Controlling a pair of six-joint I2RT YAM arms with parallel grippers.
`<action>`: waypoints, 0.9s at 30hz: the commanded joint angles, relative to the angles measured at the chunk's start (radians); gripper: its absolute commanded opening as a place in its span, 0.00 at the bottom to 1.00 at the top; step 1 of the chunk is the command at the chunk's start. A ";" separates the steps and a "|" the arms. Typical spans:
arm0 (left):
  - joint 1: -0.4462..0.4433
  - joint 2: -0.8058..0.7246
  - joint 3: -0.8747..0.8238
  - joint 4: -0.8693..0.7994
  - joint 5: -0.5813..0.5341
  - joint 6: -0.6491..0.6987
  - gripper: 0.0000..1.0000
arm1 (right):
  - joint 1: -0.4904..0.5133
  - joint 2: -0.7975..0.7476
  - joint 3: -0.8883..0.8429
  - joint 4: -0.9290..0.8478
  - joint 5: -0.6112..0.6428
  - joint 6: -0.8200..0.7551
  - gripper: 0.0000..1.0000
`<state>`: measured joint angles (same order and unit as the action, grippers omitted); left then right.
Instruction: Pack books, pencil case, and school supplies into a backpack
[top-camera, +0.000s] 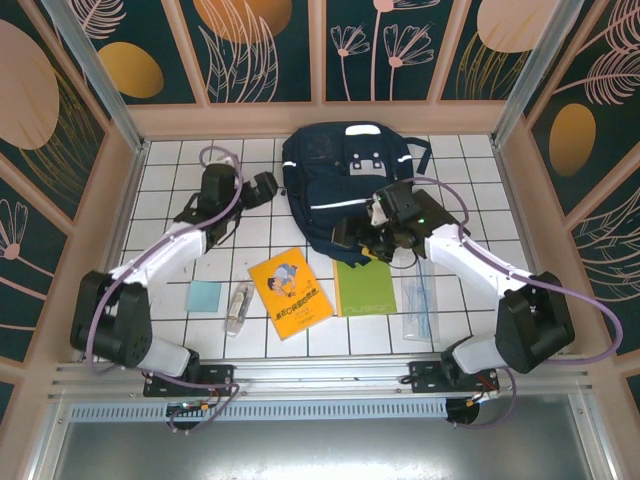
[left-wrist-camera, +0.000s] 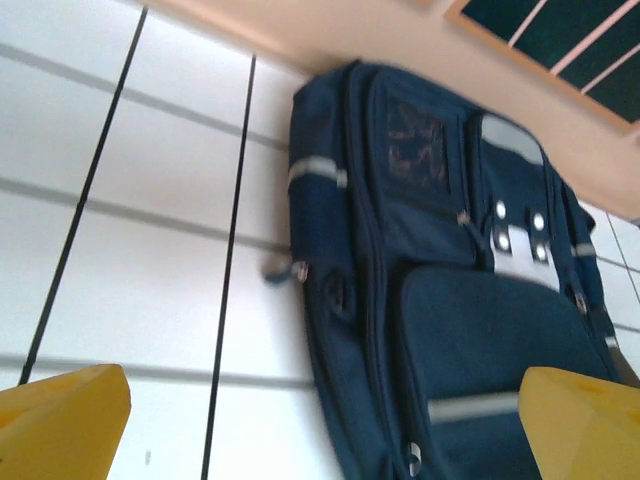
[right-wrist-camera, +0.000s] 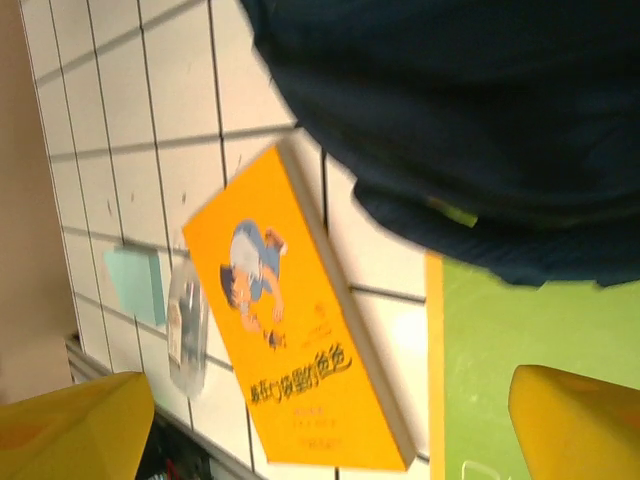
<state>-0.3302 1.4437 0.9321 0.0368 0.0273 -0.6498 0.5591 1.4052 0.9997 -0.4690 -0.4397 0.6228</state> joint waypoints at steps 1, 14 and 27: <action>-0.004 -0.044 -0.113 -0.143 0.080 -0.089 0.99 | 0.059 0.001 0.026 -0.051 -0.002 -0.042 0.91; -0.042 -0.317 -0.432 -0.136 0.219 -0.322 0.93 | 0.239 0.317 0.126 0.126 0.114 -0.175 0.69; -0.138 -0.185 -0.541 0.049 0.214 -0.428 0.88 | 0.331 0.431 0.115 0.180 0.174 -0.206 0.65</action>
<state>-0.4545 1.2030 0.4244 0.0669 0.2417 -1.0424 0.8692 1.8175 1.1103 -0.3176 -0.2840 0.4377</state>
